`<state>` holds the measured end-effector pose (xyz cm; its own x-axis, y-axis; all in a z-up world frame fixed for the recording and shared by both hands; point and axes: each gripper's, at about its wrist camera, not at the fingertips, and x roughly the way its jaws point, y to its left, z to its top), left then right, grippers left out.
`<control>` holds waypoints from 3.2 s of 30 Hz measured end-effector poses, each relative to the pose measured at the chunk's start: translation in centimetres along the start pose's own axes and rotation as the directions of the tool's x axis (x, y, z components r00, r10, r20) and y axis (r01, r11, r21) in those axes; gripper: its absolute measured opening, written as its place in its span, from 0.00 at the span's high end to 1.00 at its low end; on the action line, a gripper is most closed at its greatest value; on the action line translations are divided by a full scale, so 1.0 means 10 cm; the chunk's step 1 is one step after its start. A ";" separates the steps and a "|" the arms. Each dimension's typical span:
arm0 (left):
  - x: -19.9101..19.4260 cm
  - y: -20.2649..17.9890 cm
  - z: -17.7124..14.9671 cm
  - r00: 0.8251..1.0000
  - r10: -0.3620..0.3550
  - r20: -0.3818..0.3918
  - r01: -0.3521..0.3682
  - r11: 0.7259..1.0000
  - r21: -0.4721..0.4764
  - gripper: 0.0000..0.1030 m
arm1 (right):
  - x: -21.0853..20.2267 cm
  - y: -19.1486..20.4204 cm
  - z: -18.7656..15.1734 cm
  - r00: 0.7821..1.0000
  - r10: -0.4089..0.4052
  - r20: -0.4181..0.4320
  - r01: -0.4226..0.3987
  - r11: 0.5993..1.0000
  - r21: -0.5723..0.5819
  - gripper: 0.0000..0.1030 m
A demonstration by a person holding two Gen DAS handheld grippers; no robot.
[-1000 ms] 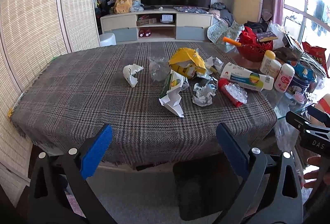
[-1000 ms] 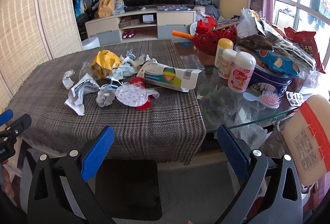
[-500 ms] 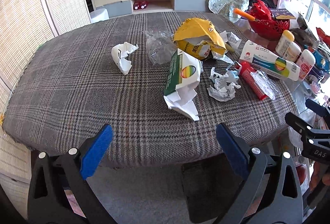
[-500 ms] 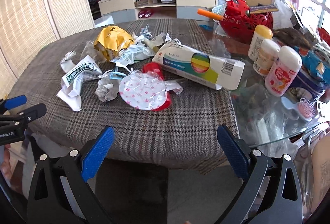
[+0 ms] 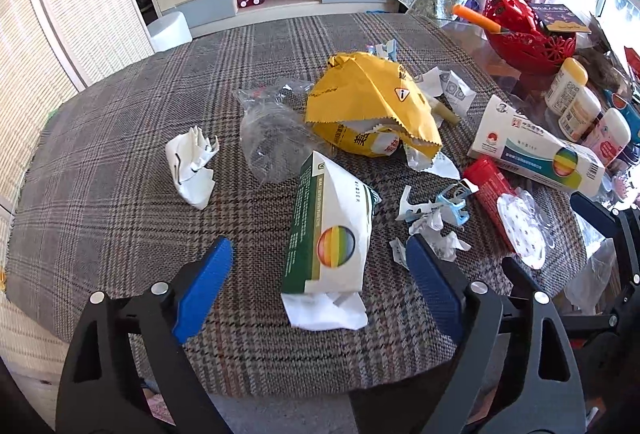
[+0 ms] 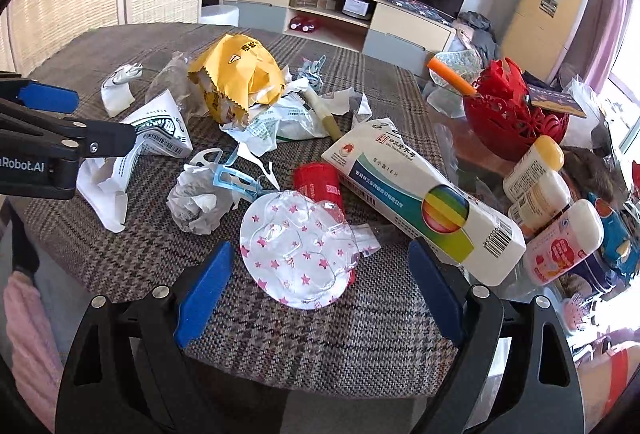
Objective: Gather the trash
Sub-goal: 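Grasp the white-green medicine box with the left gripper while the right gripper grasps the clear pink-star wrapper, then carry both items over the floor bin and open both grippers to drop them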
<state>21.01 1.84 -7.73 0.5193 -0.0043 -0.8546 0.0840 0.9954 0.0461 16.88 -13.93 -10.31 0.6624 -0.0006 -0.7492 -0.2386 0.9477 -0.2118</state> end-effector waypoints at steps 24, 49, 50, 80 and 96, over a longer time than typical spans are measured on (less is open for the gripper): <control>0.15 0.07 0.04 0.996 -0.077 -0.037 0.078 0.997 0.023 0.78 | -0.03 -0.32 0.24 0.991 0.128 0.034 -0.131 0.987 0.097 0.74; -1.70 -0.29 -0.93 0.975 -0.089 0.205 0.084 0.996 0.034 0.78 | -1.92 -0.54 -0.35 0.960 0.152 0.236 -0.198 0.963 0.185 0.81; -1.71 -0.32 -1.03 0.974 -0.094 0.206 0.089 0.995 0.034 0.78 | -1.94 -0.52 -0.45 0.960 0.165 0.225 -0.210 0.959 0.193 0.81; 0.68 -0.65 -2.36 0.962 -0.216 -0.167 0.211 0.976 -0.047 0.77 | 0.14 0.19 -1.80 0.897 0.388 -0.214 -0.276 0.867 0.414 0.78; 0.57 -0.53 -2.31 0.972 -0.191 -0.139 0.187 0.982 -0.039 0.14 | 0.07 0.09 -1.68 0.933 0.310 -0.186 -0.206 0.879 0.431 0.14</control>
<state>3.89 -1.29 -24.76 0.3707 -0.1805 -0.9110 0.1459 0.9801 -0.1348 5.19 -18.45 -21.56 0.4121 0.2335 -0.8807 -0.0398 0.9703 0.2387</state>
